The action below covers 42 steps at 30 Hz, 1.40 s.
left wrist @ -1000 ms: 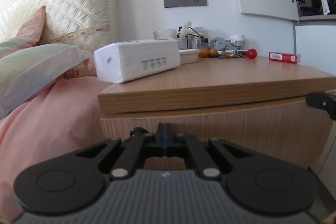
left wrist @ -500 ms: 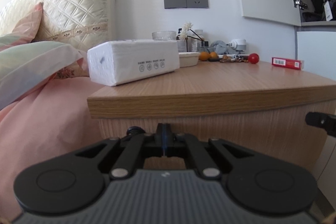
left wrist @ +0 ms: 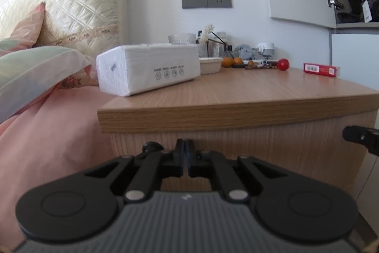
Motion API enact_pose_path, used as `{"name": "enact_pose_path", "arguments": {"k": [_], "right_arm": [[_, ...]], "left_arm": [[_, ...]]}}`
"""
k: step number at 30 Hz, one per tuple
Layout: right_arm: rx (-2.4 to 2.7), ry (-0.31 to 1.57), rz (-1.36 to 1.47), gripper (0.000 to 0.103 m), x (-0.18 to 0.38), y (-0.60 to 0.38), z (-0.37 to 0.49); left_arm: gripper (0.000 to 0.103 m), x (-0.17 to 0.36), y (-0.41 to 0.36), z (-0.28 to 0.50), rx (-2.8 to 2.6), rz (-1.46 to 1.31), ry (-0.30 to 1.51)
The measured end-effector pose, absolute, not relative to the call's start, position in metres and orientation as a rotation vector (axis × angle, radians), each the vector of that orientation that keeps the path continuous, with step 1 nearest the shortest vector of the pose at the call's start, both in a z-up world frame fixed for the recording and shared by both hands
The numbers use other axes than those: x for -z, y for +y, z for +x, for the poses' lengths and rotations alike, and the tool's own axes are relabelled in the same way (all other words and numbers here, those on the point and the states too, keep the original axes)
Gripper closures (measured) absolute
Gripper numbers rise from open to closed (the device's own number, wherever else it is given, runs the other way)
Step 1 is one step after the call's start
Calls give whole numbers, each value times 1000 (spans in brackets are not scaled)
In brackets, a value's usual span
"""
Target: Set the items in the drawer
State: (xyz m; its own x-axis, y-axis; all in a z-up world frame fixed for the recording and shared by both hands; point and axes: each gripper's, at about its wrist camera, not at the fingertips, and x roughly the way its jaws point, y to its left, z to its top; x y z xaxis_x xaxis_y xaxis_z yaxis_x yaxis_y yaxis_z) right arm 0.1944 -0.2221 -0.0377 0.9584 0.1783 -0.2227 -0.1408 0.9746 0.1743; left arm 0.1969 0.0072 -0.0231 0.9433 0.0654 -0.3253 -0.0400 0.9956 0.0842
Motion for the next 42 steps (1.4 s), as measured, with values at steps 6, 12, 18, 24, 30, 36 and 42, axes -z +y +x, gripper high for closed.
{"name": "enact_pose_path", "arguments": {"k": [6, 12, 18, 24, 30, 36, 42], "right_arm": [[-175, 226, 129, 90, 30, -221, 182], [-184, 233, 129, 90, 21, -223, 168], [-197, 251, 130, 90, 11, -224, 150], [-229, 265, 114, 90, 3, -223, 129], [-265, 283, 110, 90, -4, -223, 106], [-286, 258, 111, 90, -11, -223, 78], [-295, 241, 132, 90, -12, -230, 53]], "left_arm": [[97, 23, 2, 179, -16, 82, 360], [97, 19, -4, 158, -1, 100, 338], [90, 7, -7, 137, 11, 68, 324], [76, -6, 2, 117, -1, 35, 298], [62, -14, 16, 100, -36, 28, 279], [60, -18, 27, 83, -13, -7, 284], [58, -19, 25, 65, 4, 26, 268]]}}
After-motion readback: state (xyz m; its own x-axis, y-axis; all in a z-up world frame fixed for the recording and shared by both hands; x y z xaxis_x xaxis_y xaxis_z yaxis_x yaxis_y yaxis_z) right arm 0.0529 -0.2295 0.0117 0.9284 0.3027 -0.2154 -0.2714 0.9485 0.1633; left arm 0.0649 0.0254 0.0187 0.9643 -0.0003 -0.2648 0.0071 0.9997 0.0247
